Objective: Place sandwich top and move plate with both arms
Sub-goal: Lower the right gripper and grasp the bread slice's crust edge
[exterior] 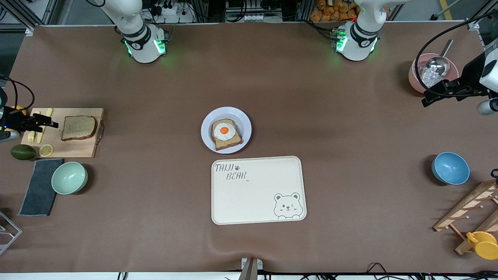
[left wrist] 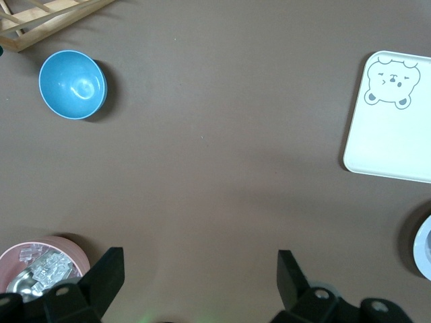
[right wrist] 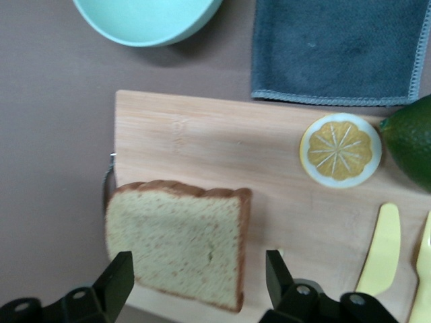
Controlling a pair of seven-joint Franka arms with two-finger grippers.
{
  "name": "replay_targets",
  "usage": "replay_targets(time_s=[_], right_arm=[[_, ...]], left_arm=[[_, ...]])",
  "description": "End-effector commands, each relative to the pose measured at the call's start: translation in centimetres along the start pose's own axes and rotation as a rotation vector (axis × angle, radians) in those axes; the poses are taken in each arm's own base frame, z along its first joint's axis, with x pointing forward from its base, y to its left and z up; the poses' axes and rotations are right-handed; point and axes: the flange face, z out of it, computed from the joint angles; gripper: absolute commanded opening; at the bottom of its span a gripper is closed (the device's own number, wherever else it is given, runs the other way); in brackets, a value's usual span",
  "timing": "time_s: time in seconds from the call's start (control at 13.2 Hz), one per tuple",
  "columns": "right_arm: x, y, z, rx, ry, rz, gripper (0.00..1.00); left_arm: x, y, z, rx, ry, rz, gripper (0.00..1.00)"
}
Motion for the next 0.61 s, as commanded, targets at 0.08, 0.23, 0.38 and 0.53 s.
replay_targets(time_s=[0.08,0.23,0.38,0.53], right_arm=[[0.0,1.2,1.3,0.011,0.023,-0.016,0.86],[-0.7,2.4,2.8,0.019,0.021,-0.037,0.85],[-1.1,3.0,3.9,0.048,0.04,-0.032,0.78],[-2.0,4.0,5.2,0.071,0.038,-0.015,0.73]], left_arm=[[-0.7,-0.1,-0.4,-0.019,0.011,-0.001,1.0],[-0.7,-0.1,-0.1,-0.018,0.005,0.002,1.0],[-0.7,-0.1,0.1,-0.017,0.001,0.004,1.0],[-0.7,-0.3,0.2,-0.016,-0.002,0.001,1.0]])
